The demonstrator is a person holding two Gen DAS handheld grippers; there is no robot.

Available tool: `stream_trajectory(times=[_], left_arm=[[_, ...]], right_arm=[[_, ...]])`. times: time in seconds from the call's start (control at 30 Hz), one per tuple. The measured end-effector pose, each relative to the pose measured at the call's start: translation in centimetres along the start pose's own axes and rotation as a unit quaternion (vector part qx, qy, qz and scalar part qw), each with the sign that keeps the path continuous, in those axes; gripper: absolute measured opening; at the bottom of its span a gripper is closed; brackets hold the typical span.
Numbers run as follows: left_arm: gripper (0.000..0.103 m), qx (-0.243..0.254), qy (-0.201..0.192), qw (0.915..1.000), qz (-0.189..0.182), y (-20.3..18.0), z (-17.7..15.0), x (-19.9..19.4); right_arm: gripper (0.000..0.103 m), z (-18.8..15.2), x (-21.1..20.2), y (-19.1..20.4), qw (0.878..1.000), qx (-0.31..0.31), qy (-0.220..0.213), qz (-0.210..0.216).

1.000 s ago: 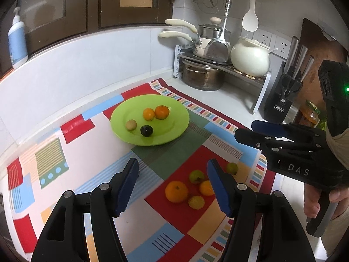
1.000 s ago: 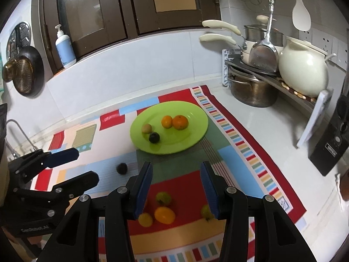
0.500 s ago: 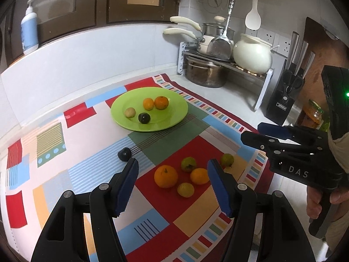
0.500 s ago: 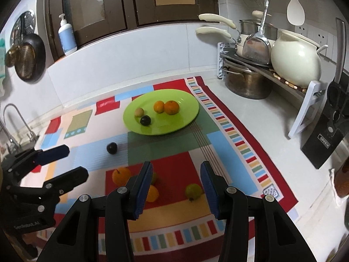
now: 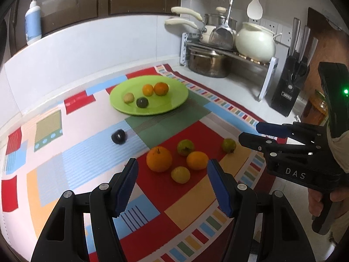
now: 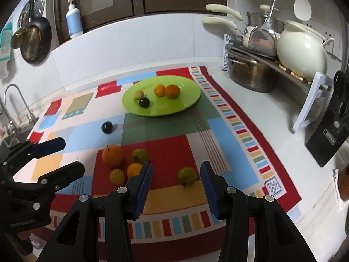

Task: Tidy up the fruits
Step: 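Grasp a pale yellow fruit with the left gripper while the right gripper grasps a green fruit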

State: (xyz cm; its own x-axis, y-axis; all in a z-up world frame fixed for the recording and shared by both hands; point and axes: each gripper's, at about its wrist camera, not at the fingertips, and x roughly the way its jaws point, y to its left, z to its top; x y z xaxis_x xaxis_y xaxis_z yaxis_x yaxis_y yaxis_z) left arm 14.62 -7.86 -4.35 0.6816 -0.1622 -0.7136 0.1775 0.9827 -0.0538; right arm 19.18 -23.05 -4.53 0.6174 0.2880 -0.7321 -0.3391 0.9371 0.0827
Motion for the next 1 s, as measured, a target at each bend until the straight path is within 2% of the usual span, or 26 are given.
stream_trajectory(times=[0.2, 0.77, 1.0], left_arm=[[0.064, -0.009, 0.020, 0.9998, 0.001, -0.4, -0.9, 1.5], [0.040, -0.030, 0.059, 0.9978, 0.004, -0.7, -1.7, 5.5], [0.035, -0.041, 0.065, 0.9970, 0.001, -0.6, -1.5, 6.4]], right_arm=[[0.047, -0.9, 1.3, -0.5, 1.000, -0.004, 0.016, 0.004], [0.046, -1.7, 5.2, -2.0, 0.999, 0.001, 0.044, 0.023], [0.046, -1.5, 6.5, -2.3, 0.998, 0.006, 0.051, 0.033]])
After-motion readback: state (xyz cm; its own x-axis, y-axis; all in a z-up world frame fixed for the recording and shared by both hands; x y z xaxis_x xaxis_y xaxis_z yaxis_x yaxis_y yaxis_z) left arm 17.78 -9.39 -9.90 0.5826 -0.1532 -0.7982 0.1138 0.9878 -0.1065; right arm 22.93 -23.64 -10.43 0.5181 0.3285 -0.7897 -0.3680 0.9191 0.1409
